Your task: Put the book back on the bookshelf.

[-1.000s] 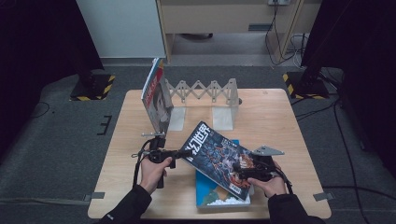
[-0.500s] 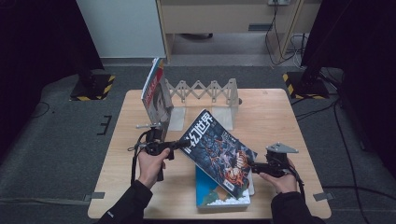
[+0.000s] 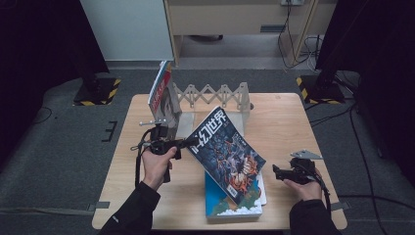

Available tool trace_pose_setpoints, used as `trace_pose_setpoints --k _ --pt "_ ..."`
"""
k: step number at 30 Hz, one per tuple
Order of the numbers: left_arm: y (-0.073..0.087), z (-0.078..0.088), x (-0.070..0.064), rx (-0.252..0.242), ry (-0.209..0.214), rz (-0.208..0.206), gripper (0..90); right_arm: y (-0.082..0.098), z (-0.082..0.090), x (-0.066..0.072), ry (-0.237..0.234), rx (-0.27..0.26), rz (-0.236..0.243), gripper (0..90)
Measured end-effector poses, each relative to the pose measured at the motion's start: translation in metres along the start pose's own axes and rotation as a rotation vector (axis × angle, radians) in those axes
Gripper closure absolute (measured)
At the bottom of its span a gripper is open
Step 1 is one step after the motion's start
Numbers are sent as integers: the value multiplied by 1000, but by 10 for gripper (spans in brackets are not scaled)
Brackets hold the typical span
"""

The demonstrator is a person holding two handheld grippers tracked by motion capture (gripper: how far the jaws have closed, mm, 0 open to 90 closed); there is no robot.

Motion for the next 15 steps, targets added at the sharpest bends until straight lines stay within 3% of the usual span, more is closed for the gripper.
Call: trace_pose_setpoints --k 9,15 --pt "-14 18 -17 -44 17 -11 822 5 -7 -5 9 40 17 77" --pt "-23 28 -26 -61 -20 -39 822 6 -8 -5 12 51 20 78"
Point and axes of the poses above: each handheld gripper's, and its own axes: z roughly backward along the jaws, y roughly out of its underside, x roughly to its left, the point moved 7 cm from there along -z, roughly forward along the jaws, and after that the axes turned 15 degrees about x, right-handed, at the moved point
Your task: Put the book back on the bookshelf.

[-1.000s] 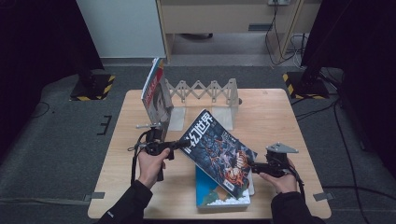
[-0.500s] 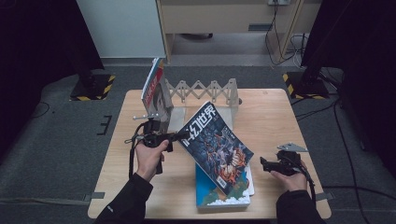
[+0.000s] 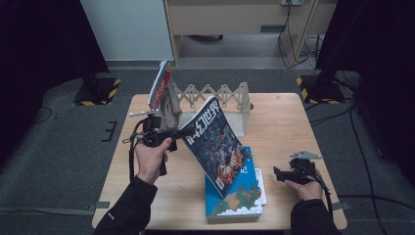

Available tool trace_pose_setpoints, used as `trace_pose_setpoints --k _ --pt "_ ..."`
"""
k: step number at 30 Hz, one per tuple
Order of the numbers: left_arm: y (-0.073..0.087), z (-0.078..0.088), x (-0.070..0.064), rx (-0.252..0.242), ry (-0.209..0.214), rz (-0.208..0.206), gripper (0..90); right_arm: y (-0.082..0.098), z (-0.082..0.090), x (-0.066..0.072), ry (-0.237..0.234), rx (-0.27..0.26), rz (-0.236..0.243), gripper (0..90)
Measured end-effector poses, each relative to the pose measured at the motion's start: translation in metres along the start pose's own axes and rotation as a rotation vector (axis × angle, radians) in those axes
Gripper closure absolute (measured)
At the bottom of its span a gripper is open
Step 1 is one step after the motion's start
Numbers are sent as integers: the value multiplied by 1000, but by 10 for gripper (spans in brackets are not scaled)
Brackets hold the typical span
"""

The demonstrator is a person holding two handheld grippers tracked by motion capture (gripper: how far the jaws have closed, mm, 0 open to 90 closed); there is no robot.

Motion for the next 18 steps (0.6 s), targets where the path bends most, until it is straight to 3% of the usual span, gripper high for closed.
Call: trace_pose_setpoints --k 5,9,17,18 --pt "-8 8 -6 -15 -38 -39 822 0 -1 -1 2 0 2 79" --pt "-15 15 -8 -37 -48 -41 822 0 -1 -2 5 0 -1 80" --pt "-33 39 -16 -101 -87 -66 822 1 -3 -2 7 11 2 78" --pt "-38 45 -18 -114 -112 -79 822 2 -4 -3 11 19 5 79"
Point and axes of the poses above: each handheld gripper's, and its own axes: z roughly backward along the jaws, y roughly out of its underside, x roughly to its left, the point moved 7 cm from there along -z, roughly forward along the jaws, and after that the axes turned 15 degrees about x, right-handed, at the moved point
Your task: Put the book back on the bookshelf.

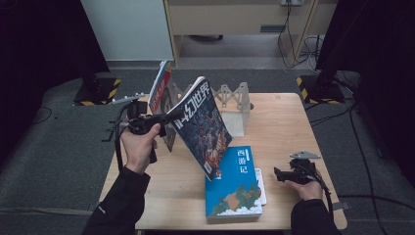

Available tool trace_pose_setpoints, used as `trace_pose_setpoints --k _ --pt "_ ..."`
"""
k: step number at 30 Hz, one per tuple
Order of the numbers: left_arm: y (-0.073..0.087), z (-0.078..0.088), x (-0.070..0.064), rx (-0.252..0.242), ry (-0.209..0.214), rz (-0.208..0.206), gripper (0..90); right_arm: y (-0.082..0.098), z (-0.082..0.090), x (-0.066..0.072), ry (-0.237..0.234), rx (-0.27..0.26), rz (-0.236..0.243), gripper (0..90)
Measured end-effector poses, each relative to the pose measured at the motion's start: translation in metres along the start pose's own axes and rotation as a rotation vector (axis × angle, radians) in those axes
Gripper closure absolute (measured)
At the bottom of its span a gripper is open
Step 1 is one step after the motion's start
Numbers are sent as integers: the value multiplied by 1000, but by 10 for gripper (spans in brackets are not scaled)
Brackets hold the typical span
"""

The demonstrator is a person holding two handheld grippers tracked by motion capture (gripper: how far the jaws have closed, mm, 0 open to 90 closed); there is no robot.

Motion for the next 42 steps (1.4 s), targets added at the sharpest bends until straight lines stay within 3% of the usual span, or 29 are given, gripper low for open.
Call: trace_pose_setpoints --k 5,7,9,17,24,31,32,42 --pt "-10 14 1 -35 -52 -17 822 4 -6 -3 -2 22 21 73" --pt "-13 19 3 -47 -65 -15 822 6 -9 0 -29 33 23 70" --pt "-14 22 4 -50 -71 -17 822 8 -12 0 -18 51 54 61" --pt "-23 47 18 -106 -133 -7 822 9 -14 2 -32 34 50 48" --pt "-32 60 26 -124 -220 -14 822 9 -15 2 -38 1 55 42" --pt "-42 63 30 -137 -280 -26 822 9 -16 2 -38 -11 56 38" --pt "-46 62 31 -139 -303 -34 822 9 -16 2 -38 -12 58 38" --pt "-58 47 43 -164 -397 -43 823 9 -16 2 -39 -13 57 37"
Point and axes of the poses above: each handheld gripper's, and its own axes: z roughly backward along the jaws, y roughly out of its underside, x roughly to its left, the point moved 7 cm from there along -z, roughly forward along the jaws, and after that the axes turned 15 degrees about x, right-handed, at the moved point
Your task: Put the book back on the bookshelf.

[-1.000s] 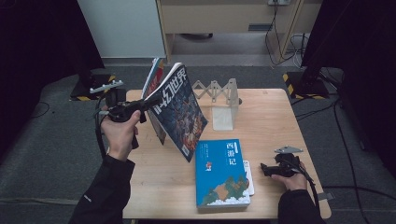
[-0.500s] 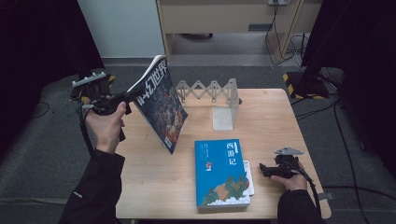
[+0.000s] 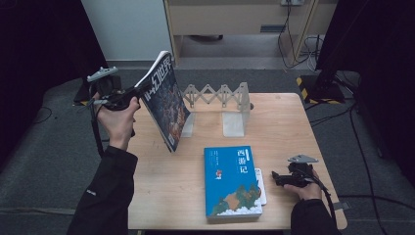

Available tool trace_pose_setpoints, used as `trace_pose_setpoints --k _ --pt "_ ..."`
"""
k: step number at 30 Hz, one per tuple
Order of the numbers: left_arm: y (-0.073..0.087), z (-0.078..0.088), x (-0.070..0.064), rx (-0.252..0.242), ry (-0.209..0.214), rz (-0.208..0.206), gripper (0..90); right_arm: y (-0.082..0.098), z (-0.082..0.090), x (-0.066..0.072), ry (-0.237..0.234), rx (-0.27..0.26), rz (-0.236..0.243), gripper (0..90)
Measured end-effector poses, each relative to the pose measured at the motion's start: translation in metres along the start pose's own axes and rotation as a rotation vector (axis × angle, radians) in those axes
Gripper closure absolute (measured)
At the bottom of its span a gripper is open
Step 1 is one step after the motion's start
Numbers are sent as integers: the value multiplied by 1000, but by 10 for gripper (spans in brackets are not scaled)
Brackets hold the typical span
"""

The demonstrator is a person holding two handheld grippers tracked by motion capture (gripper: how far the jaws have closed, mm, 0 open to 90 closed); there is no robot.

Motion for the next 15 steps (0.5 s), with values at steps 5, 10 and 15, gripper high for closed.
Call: trace_pose_setpoints --k 5,10,15 --pt "-1 -11 4 -4 -37 0 822 0 0 0 0 -1 0 37" --pt "0 -24 7 -3 -66 -1 822 -1 -1 0 -3 -2 3 37" --pt "3 -36 7 -7 -88 -6 822 -1 0 0 -3 -1 3 37"
Point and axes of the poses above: each handheld gripper's, and its own axes: z roughly backward along the jaws, y roughly out of its underside, x roughly to its left, the point moved 7 cm from there along -z, roughly forward along the jaws, and after that the axes turned 15 degrees about x, right-handed, at the moved point
